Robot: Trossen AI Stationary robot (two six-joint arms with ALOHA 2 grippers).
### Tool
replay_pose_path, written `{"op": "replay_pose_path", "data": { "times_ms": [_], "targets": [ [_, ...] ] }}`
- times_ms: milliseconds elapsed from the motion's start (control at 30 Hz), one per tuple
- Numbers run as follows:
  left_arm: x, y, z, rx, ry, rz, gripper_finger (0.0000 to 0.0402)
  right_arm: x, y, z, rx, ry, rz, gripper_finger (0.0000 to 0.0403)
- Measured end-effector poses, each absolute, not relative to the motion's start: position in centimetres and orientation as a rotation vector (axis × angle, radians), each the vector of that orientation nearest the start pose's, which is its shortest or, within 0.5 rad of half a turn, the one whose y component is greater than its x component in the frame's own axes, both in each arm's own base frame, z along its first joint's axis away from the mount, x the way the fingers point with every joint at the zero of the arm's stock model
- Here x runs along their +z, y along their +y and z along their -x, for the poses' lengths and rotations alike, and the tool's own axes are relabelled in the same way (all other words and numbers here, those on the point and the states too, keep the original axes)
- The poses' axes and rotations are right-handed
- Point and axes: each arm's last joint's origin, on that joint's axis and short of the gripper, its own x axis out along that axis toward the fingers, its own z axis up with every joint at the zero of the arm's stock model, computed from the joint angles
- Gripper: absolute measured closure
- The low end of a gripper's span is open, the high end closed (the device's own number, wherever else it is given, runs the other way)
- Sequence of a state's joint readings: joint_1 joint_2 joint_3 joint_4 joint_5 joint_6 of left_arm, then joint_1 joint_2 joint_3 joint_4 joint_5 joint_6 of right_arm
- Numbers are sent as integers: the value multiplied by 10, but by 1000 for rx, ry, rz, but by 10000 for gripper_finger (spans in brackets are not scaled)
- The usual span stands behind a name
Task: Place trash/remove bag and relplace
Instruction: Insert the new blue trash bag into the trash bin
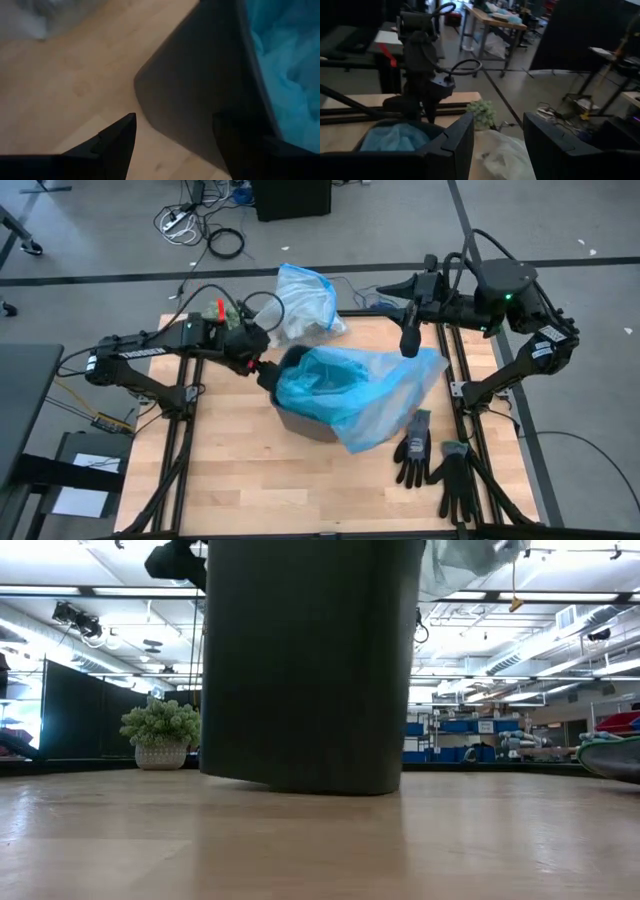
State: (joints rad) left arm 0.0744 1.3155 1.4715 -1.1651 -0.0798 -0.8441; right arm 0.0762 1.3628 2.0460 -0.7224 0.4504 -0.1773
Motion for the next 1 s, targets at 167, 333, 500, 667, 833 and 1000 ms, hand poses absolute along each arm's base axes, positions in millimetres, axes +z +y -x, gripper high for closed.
{"op": "replay_pose_path", "data": {
  "times_ms": [167,333,500,667,833,1000],
  "targets": [
    [374,5,-237,544,899,773,131,557,2,-214,-299,76,144,247],
    [376,-1,-234,535,899,757,131,554,2,-217,-295,103,121,247],
    [380,-3,-223,546,895,766,131,551,3,-216,-283,122,81,247],
    [386,-1,-199,639,887,727,131,550,3,-209,-295,140,35,247],
    [400,2,-181,645,764,693,131,553,-1,-197,-445,111,-55,247],
    [420,2,-182,512,569,630,131,546,-9,-167,-694,179,-96,249]
  ]
}}
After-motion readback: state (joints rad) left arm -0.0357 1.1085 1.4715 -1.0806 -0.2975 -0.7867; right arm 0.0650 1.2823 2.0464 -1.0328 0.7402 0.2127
